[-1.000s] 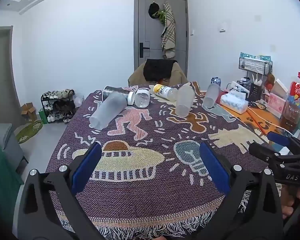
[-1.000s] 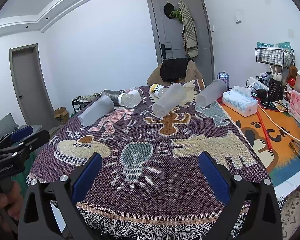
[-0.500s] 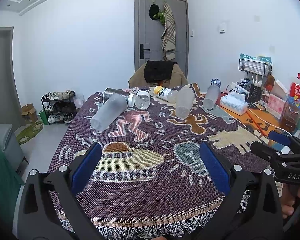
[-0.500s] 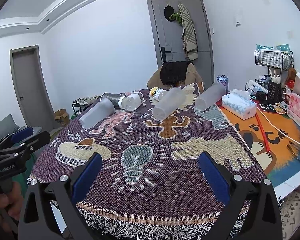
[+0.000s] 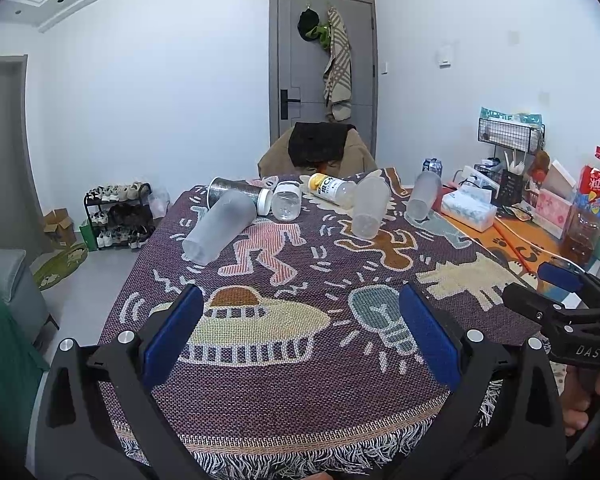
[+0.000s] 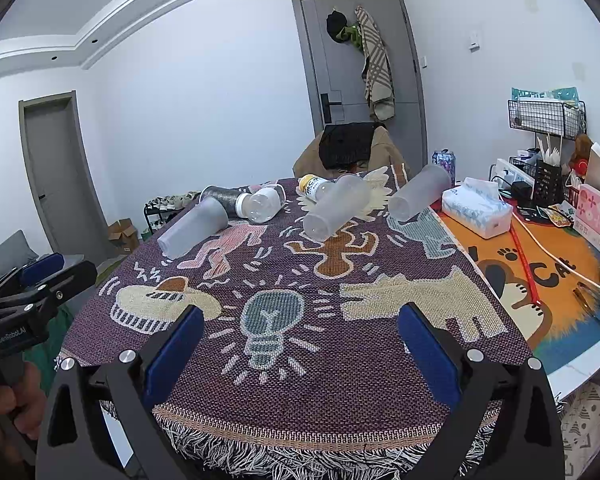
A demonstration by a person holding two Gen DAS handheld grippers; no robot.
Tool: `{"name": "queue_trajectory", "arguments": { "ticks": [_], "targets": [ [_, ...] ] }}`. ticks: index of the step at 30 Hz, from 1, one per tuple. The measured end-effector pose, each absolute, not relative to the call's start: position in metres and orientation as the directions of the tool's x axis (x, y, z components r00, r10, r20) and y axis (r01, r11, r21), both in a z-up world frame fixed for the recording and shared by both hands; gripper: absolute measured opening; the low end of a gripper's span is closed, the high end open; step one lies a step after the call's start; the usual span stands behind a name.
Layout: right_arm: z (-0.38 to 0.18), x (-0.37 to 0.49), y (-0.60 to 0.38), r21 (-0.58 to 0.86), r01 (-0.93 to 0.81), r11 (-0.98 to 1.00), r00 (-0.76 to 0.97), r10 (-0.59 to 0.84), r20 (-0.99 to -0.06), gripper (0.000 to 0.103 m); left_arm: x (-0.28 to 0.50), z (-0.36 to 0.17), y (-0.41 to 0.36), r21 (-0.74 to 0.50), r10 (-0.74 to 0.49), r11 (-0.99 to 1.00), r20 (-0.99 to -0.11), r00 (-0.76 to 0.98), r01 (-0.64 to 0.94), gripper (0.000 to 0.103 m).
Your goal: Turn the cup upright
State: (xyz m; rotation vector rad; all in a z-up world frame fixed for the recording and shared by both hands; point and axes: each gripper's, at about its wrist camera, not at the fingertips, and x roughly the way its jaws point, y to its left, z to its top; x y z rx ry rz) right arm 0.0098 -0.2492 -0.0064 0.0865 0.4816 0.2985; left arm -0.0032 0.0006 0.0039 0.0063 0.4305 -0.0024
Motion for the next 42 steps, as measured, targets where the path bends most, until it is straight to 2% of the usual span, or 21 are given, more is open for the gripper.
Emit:
{"name": "queue_trajectory", "arguments": {
  "ticks": [27, 42],
  "targets": [
    [-0.007, 0.013, -0.246, 0.166, -0.272, 0.948, 0.832, 0.319, -0.454, 0.095, -0.003, 0.009, 0.006, 0.028, 0.001, 1.000, -0.415, 0.910, 0.012, 0.097],
    [-0.010, 0.050, -0.230, 0.205, -0.291, 0.935, 0.803, 0.355, -0.478, 0.095, 0.038, 0.006, 0.030, 0.066, 0.031, 0.998, -0.468, 0.883, 0.001, 0.097]
  ]
}}
